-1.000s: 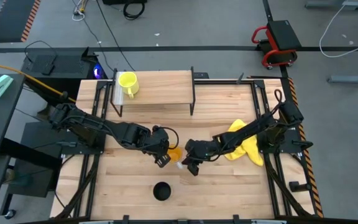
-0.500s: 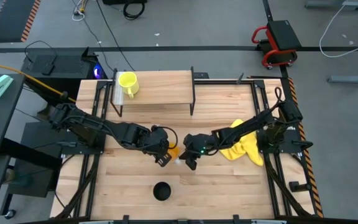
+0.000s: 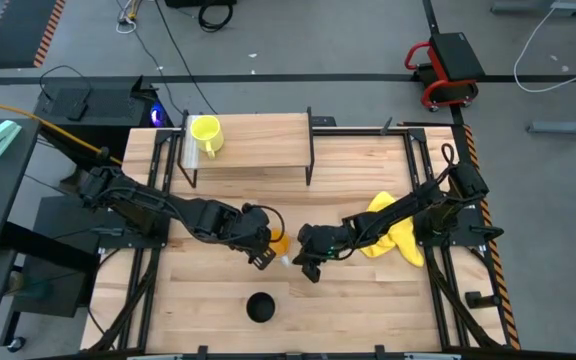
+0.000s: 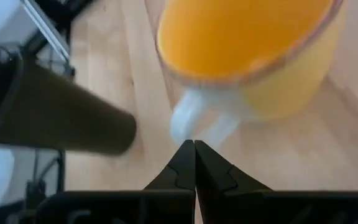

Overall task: Stack small to large cups/mugs on shelf
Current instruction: Put the orange mug on the shelf

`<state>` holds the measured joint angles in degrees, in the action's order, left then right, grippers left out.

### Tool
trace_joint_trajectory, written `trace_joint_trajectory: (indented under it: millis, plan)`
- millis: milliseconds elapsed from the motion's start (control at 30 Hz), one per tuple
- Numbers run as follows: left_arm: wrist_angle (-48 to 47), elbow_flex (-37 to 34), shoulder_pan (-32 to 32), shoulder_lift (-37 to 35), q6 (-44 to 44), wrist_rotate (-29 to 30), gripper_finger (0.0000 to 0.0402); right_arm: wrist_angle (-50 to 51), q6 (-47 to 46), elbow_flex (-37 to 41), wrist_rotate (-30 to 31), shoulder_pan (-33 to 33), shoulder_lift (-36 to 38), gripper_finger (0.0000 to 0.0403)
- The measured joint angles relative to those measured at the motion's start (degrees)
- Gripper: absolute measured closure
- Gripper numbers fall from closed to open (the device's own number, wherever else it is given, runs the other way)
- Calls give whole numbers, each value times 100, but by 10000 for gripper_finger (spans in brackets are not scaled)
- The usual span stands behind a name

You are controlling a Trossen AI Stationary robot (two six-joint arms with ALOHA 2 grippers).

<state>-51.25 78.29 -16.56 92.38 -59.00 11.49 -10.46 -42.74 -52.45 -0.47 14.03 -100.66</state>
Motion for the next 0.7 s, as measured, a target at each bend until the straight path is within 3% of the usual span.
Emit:
trace_joint_trajectory:
  millis: [700]
  plan:
    - [-6,1,103,0,70,4,345,-324,169,0,-28,-55,0,398]
